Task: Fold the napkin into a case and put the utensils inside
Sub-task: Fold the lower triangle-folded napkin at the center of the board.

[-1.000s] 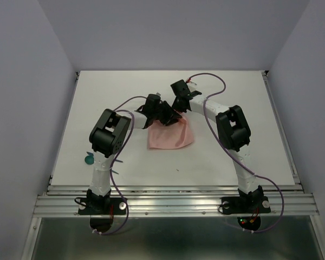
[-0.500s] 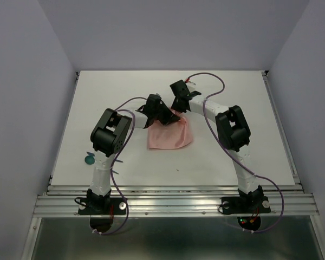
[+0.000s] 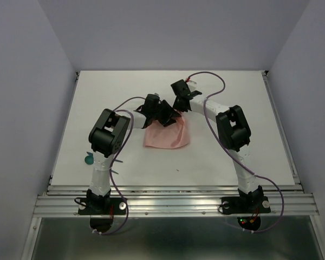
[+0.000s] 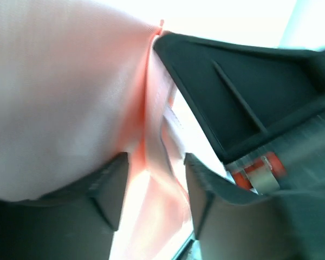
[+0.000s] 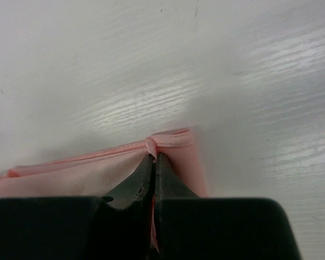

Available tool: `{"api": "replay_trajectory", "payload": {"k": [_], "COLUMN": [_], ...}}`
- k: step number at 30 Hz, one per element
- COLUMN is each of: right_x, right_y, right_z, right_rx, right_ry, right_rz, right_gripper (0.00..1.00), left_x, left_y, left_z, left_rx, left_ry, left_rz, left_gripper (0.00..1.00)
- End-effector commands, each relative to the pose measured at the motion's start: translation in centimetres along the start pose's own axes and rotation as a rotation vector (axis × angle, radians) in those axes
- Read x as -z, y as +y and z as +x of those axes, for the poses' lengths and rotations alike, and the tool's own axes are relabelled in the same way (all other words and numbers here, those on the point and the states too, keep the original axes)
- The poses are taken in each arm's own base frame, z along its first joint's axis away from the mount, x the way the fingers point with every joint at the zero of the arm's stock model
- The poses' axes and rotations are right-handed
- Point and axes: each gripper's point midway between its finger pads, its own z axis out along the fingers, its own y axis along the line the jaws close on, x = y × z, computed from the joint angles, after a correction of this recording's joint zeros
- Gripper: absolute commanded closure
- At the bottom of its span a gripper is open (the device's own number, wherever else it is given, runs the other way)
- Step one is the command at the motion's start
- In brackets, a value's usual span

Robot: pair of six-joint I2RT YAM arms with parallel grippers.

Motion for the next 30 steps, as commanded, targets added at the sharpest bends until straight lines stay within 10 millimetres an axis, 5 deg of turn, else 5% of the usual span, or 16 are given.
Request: {"api": "replay_trajectory", "payload": {"k": [1, 11, 21, 23, 27, 30], "right_x": [0.8, 0.6, 0.7, 0.9, 1.2, 1.5], "right_y": [-0.2, -0.3, -0.7, -0.7, -1.0, -1.2], "right_z": [1.4, 1.6, 1.6, 1.6, 1.6, 1.2], "right_rx": [0.025, 0.029, 0.064, 0.086, 0.102, 0.097], "right_ry": [0.054, 0.075, 0.099, 0.109, 0.114, 0.106], "right_rz": [-0.001, -0.015, -0.018, -0.023, -0.012, 0.006], "right_gripper": [0.99, 0.99, 0.99, 0.99, 0.99, 0.99], "left_x": [2.5, 6.2, 9.5, 10.7, 11.9, 12.1], "left_y": [-1.7, -1.2, 1.9, 3.4, 7.4, 10.0], "left_z": [-0.9, -0.5, 0.2, -1.2, -3.3, -3.9], "left_rx": [-0.11, -0.235, -0.328, -0.338, -0.314, -0.318], "left_ry": [-0.063, -0.081, -0.083, -0.123, -0.133, -0.136], "left_rz": [0.008, -0.074, -0.203, -0.266, -0.371, -0.469], "left_gripper": [0.39, 0.44, 0.57, 0.65, 1.0, 1.0]}}
